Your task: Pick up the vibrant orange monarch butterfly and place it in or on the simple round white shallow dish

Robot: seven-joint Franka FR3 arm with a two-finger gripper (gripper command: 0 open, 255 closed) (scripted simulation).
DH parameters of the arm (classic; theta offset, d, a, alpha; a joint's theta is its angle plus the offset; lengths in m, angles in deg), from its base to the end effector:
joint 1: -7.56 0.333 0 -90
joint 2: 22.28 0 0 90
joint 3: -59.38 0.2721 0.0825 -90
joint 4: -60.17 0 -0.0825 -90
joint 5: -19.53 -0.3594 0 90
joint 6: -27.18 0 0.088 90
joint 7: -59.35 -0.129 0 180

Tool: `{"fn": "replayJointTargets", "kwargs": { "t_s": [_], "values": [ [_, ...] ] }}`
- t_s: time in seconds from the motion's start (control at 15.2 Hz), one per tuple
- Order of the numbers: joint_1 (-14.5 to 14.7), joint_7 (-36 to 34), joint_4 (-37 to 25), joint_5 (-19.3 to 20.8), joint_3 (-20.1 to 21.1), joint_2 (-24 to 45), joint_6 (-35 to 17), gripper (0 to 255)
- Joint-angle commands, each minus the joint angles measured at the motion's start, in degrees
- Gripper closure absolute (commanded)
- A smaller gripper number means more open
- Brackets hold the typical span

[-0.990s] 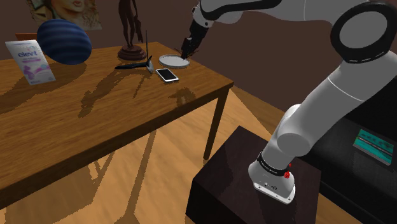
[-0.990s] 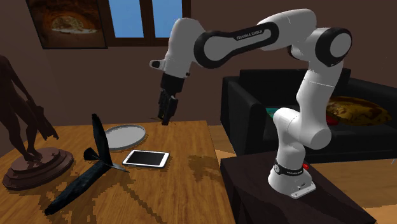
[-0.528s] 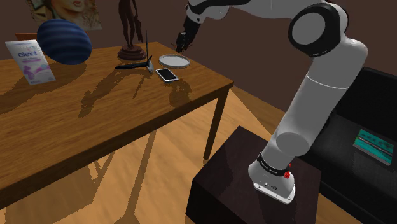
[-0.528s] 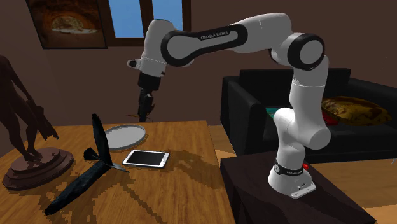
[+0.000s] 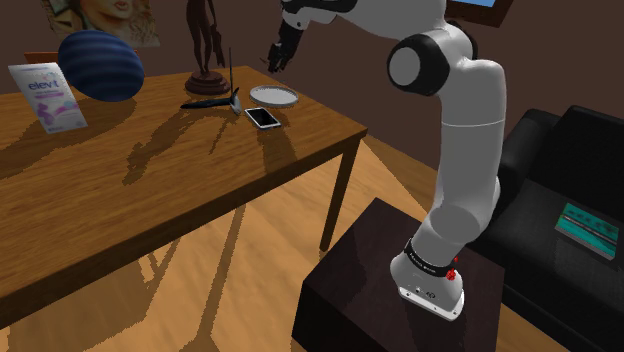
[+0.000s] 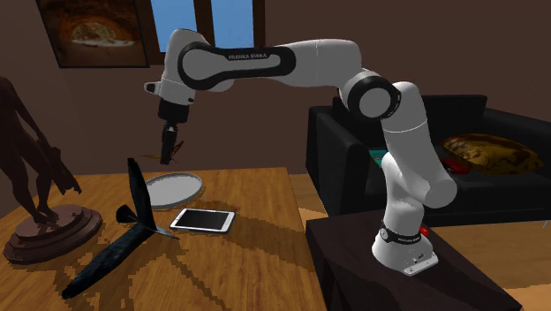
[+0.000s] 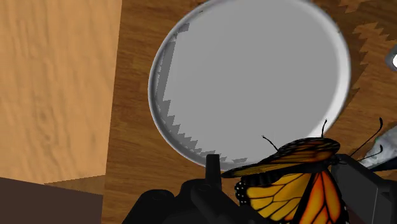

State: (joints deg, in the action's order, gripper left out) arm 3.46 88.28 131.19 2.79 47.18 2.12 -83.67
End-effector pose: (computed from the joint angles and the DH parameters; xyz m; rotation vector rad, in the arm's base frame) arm 0.6582 -0.1374 0.5006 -3.0070 -0.2793 -0.5067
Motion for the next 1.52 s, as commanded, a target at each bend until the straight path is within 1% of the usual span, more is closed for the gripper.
{"fn": "replayJointTargets", "kwargs": {
  "t_s": [0.0,0.4,0.79,1.25,1.32,1.45],
  "values": [
    [-1.40,0.33,-6.65,-0.83,0.11,4.36,2.46,255],
    [-0.86,1.41,-0.52,-1.03,0.23,3.39,-2.59,255],
    [-0.52,2.46,4.26,-1.45,0.40,3.18,-7.06,255],
    [-0.52,2.46,4.26,-1.45,0.40,3.18,-7.06,255],
    [-0.52,2.46,4.26,-1.45,0.40,3.18,-7.06,0],
    [-0.52,2.46,4.26,-1.45,0.40,3.18,-7.06,0]
  ]
}}
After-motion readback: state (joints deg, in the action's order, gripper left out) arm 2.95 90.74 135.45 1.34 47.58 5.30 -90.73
